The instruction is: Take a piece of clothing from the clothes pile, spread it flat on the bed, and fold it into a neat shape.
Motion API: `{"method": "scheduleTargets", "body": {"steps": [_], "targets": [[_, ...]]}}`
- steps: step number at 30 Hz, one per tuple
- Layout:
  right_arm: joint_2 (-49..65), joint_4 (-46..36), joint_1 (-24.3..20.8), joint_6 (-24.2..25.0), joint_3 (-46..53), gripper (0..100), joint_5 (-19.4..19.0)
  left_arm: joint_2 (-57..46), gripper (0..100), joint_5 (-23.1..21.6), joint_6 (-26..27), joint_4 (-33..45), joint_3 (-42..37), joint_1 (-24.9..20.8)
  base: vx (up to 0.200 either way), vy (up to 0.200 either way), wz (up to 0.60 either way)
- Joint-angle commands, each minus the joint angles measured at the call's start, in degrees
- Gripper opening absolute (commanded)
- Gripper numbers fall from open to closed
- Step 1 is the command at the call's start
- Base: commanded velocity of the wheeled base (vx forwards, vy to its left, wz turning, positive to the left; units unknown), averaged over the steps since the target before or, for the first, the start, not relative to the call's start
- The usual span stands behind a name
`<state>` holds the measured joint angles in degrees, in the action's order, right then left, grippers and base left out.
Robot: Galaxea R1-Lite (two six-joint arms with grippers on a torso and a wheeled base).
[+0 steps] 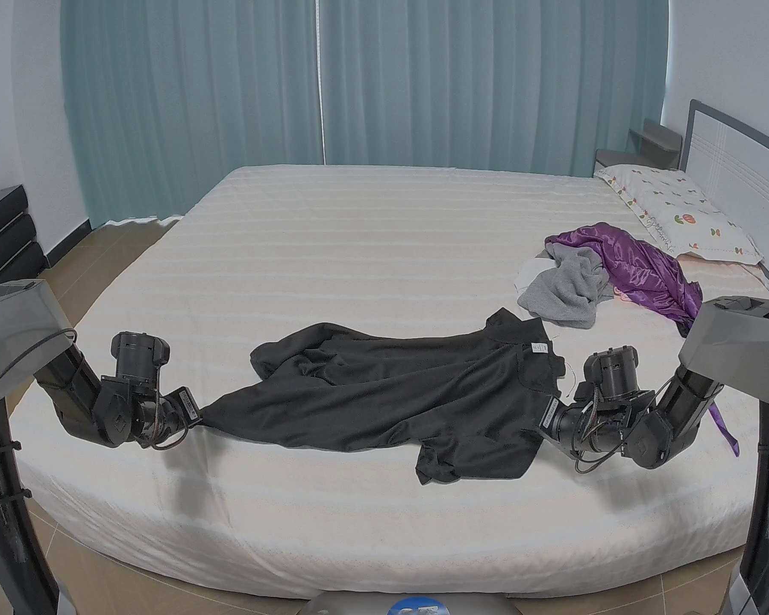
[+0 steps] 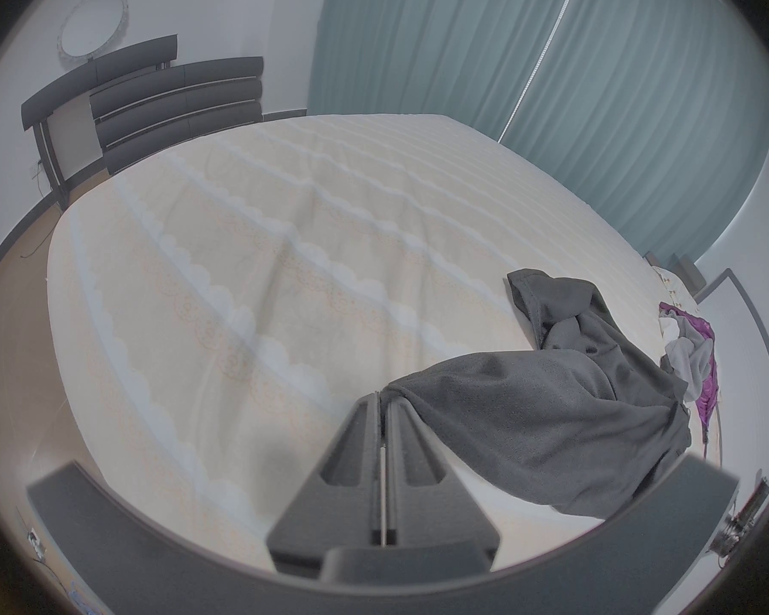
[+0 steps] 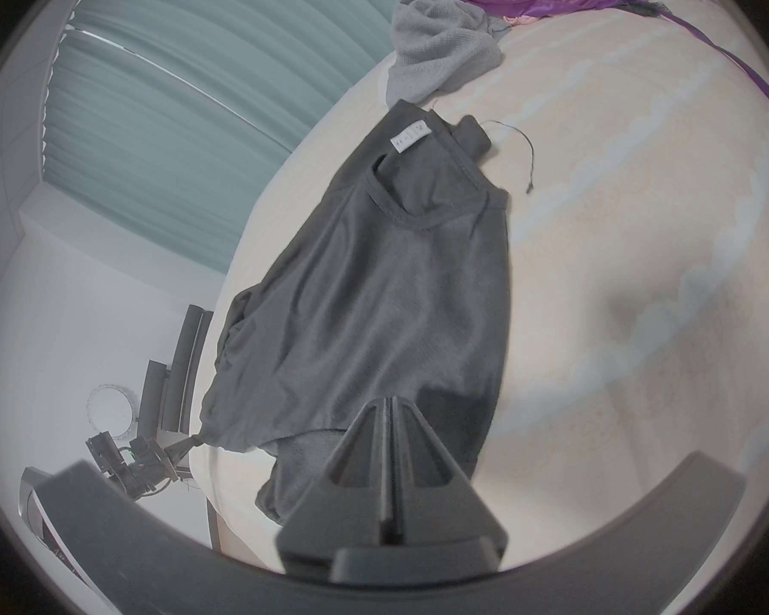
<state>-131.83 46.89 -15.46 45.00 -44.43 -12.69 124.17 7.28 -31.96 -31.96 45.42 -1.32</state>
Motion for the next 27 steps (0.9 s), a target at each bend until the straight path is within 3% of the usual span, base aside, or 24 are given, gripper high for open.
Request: {"method": "scheduleTargets", "body": {"steps": [1, 10, 23, 24, 27], "targets": [[1.66, 0.49, 0.43, 0.36, -0.39, 0, -0.05, -0.07, 0, 0.02, -0.03, -0.03, 0.02, -0.09, 0.0, 0.0, 0.0], [1.75, -0.13, 0.52, 1.85, -6.1, 0, 0.47, -0.16, 0, 0.11, -0.03, -0.12, -0.07, -0.18, 0.0, 0.0, 0.0], [-4.31, -1.71, 0.6, 1.85, -18.14, 0, 4.87, 0.1, 0, 0.02, -0.12, -0.12, -0.07, -0.18, 0.0, 0.0, 0.0], [-4.84, -1.71, 0.69, 1.85, -18.85, 100, 5.04, 0.19, 0, 0.02, -0.12, -0.12, -0.07, -0.18, 0.0, 0.0, 0.0], [-6.07, -1.62, 0.96, 1.85, -20.16, 100, 5.13, 0.28, 0, 0.11, -0.12, -0.12, -0.07, -0.18, 0.0, 0.0, 0.0]]}}
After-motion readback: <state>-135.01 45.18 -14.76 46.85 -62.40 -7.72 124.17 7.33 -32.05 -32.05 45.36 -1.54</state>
